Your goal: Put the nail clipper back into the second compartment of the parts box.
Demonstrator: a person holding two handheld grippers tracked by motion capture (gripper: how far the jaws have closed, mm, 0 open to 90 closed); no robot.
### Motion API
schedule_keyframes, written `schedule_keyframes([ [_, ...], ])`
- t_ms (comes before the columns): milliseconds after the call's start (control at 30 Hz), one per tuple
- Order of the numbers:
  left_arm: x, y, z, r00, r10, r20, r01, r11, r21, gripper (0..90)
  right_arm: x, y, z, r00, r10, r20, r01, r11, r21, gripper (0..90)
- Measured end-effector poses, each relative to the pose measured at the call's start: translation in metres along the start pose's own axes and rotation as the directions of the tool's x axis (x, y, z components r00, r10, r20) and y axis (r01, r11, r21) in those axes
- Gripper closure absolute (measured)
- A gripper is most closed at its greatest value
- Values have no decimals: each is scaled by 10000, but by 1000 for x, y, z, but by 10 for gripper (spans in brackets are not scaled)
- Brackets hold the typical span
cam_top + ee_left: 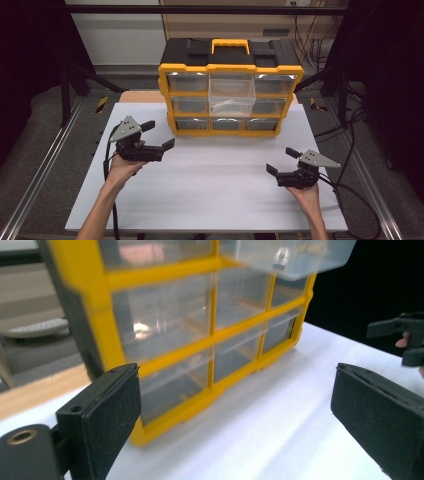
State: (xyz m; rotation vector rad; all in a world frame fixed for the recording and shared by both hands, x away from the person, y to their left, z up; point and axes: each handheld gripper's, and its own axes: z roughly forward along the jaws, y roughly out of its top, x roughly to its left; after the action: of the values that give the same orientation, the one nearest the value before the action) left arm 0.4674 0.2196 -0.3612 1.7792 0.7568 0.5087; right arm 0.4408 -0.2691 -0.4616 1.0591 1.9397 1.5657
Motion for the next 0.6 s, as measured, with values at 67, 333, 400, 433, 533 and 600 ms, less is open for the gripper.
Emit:
schedule_keyframes([
  [67, 2, -9, -2, 9999, -92, -60, 93, 10000, 26, 59, 0, 0, 0, 10000, 11, 21, -11, 10000, 1, 3],
  [333, 10, -50, -11, 9984, -464, -324, 462, 9989, -70, 59, 0, 0, 0, 10000, 6, 4, -6, 10000, 8, 2],
  [400, 12, -61, -13, 9974, -629, -345, 628, 9980, -45, 59, 0, 0, 0, 10000, 42, 5, -42, 10000, 35, 2],
  [433, 13, -64, -13, 9973, -631, -364, 630, 9980, -33, 59, 0, 0, 0, 10000, 22, 4, -22, 10000, 32, 2],
  [533, 15, -76, -17, 9964, -726, -437, 724, 9973, -74, 56, 0, -1, 1, 10000, 9, 4, -9, 10000, 60, 2],
  [600, 17, -78, -19, 9964, -689, -486, 700, 9973, 220, 45, 0, -1, 1, 10000, 22, 11, -22, 10000, 73, 2],
])
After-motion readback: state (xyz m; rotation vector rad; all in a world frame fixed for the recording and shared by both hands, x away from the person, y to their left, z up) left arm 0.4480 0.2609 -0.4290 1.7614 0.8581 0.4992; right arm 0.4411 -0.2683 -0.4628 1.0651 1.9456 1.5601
